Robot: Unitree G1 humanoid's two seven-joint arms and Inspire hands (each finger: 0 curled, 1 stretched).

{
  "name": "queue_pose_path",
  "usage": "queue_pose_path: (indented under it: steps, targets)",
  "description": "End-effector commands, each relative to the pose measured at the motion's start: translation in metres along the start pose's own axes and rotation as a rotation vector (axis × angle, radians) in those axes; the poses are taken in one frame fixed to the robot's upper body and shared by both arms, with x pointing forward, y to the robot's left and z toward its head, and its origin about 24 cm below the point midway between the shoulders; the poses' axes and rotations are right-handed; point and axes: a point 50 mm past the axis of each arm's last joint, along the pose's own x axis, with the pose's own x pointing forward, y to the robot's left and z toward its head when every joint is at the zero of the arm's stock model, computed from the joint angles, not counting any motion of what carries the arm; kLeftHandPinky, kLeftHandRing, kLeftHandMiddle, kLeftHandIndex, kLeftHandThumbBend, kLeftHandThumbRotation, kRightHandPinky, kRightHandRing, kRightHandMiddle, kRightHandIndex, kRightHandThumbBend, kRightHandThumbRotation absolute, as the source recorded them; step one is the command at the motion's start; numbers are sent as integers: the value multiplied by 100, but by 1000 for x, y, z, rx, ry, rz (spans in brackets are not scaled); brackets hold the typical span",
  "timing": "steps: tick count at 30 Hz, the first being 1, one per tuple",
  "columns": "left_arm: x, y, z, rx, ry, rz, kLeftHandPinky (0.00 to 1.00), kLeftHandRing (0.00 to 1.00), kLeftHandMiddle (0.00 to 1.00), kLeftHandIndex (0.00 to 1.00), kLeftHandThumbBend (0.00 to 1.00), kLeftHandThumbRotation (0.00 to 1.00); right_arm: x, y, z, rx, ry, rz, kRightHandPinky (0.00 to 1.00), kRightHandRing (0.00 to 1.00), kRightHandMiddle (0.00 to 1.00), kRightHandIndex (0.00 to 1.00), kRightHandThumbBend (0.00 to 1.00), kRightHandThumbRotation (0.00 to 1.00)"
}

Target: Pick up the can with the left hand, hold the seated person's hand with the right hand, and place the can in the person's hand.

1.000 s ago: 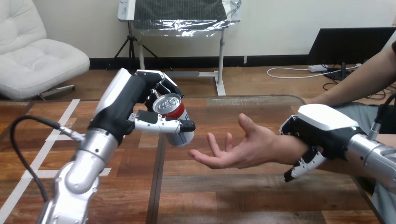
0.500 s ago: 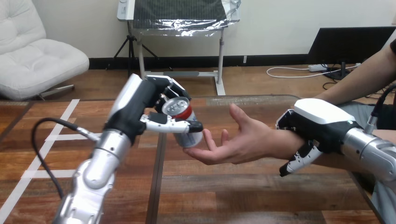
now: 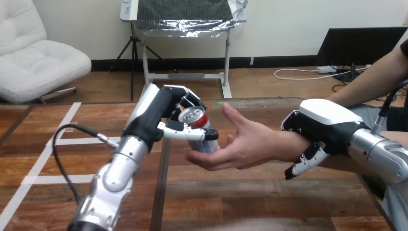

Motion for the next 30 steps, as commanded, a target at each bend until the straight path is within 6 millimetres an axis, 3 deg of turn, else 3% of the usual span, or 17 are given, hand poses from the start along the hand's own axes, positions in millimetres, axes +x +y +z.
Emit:
queue_pose_path:
  steps: [1, 30]
  targets:
    - [32, 9, 36, 17, -128, 47, 32, 35, 41, 43, 70, 0, 4, -5, 15, 87, -59, -66, 31, 35, 40, 42, 78, 8]
    - [58, -17, 44, -24, -77, 25, 30, 34, 40, 45, 69, 0, 3, -4, 24, 117, -98, -67, 31, 35, 40, 40, 80, 8]
